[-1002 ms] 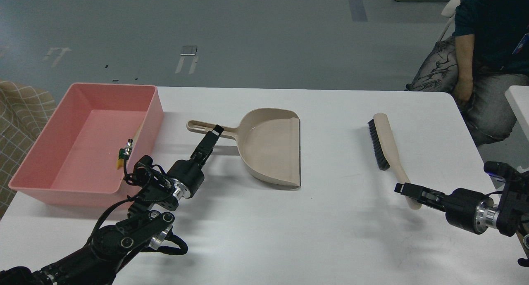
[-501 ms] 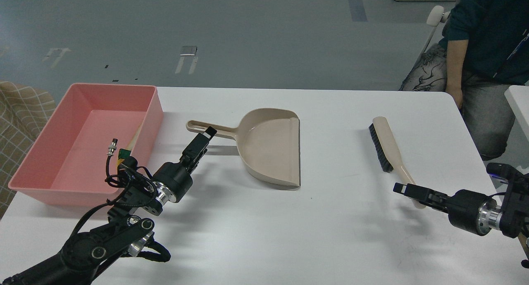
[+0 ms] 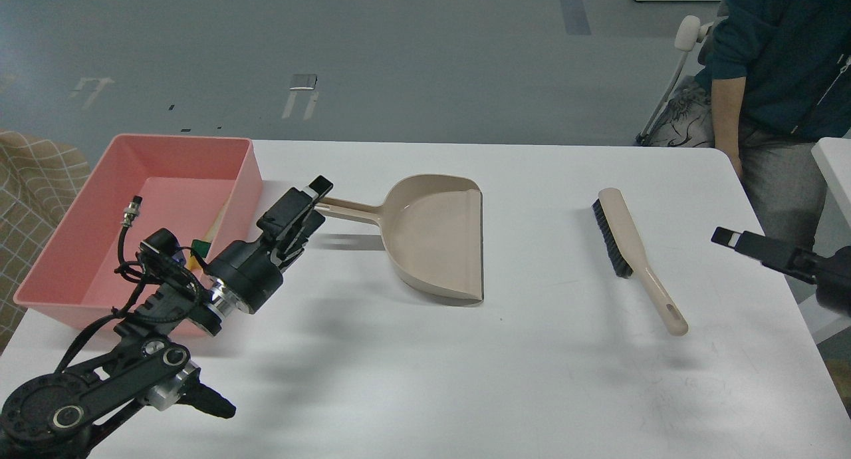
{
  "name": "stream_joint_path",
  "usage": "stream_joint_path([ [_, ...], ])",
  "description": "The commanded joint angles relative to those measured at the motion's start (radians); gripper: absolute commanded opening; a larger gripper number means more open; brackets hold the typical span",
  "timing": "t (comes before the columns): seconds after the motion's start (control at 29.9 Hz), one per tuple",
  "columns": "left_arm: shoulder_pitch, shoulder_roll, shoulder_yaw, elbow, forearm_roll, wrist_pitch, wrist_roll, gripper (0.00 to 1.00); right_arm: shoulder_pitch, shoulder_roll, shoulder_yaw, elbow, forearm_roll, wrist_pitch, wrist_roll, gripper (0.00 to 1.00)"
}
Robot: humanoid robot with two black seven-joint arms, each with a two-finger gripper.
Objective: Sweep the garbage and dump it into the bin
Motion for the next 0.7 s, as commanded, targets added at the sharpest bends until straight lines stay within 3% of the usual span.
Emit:
stream_joint_path([
  [0.0, -0.068, 0.0, -0.149, -0.003, -0.021, -0.104, 0.025, 0.98, 0.011, 0.005, 0.175, -0.077, 0.124, 0.02, 0.038, 0.99],
  [0.13, -0.193, -0.007, -0.29, 0.081, -0.093, -0.226, 0.094, 0.98, 0.077, 0.118, 0.349, -0.232, 0.171, 0.045, 0.081, 1.0],
  [0.23, -0.345, -0.038, -0.3, 0.215, -0.121, -0.281, 0.086, 0.98, 0.188, 0.227, 0.397, -0.371, 0.171, 0.066, 0.12, 1.0],
  [0.27, -0.346, -0.038, -0.3, 0.215, -0.121, -0.281, 0.086, 0.98, 0.189, 0.227, 0.397, -0.372, 0.171, 0.066, 0.12, 1.0],
  [0.43, -0.558, -0.196, -0.307, 0.5, -0.144, -0.352, 0.069, 0.98, 0.387, 0.449, 0.418, -0.56, 0.185, 0.07, 0.12, 1.0],
  [0.67, -0.701, -0.359, -0.297, 0.755, -0.236, -0.364, 0.035, 0.98, 0.43, 0.69, 0.542, -0.666, 0.266, 0.059, 0.12, 1.0],
])
